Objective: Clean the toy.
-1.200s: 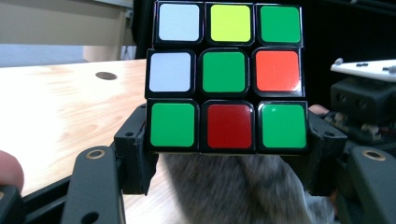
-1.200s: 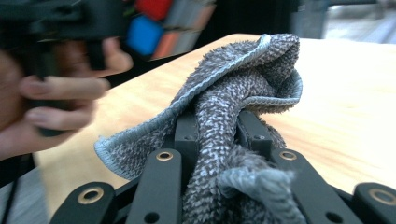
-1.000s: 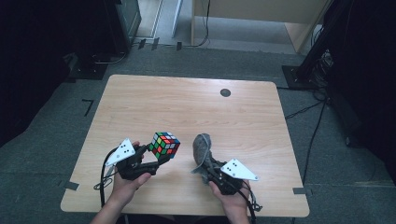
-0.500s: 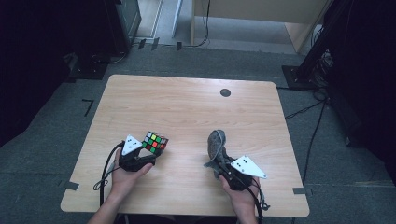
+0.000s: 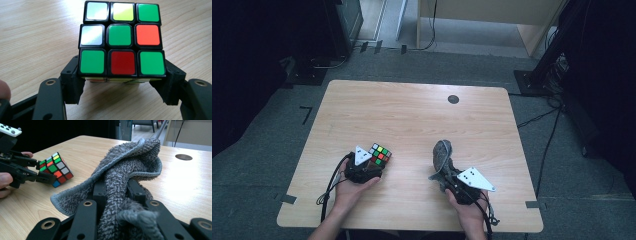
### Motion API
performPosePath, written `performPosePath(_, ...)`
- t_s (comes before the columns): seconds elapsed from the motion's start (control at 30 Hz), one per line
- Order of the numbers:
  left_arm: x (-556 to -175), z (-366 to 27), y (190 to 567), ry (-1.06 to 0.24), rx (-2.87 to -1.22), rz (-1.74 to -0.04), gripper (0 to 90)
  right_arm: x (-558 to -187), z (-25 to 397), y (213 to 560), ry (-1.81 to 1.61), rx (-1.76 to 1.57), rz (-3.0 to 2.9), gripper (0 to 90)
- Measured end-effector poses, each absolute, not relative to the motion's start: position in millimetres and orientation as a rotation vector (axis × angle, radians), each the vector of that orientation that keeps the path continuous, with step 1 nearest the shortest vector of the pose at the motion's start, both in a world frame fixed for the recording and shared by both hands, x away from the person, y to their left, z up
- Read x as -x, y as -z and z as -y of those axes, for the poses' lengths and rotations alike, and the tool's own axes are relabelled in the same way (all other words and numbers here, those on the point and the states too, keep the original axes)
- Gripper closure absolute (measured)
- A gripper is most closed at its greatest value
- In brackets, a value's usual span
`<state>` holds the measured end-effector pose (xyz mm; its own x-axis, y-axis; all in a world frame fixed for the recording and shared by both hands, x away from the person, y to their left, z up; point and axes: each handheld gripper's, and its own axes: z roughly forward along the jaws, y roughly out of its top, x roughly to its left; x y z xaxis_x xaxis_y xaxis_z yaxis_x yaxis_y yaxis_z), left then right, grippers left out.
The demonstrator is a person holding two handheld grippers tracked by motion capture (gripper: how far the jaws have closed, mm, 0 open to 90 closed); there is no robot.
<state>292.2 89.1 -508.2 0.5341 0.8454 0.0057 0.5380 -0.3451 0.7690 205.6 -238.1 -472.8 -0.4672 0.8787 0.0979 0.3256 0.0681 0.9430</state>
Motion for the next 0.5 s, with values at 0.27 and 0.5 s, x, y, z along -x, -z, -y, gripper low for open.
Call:
performPosePath(0.27, -292.5, -83.4, 513.3, -0.553, -2.069, -1.131, 33.1, -205.8, 237.8, 473.6, -1.405, -1.203, -1.839, 73.5)
performPosePath(0.5, -292.1, -79.1, 514.1, -0.562, -2.065, -1.130, 34.1, -205.6, 236.3, 473.4, -1.405, -1.198, -1.841, 73.6)
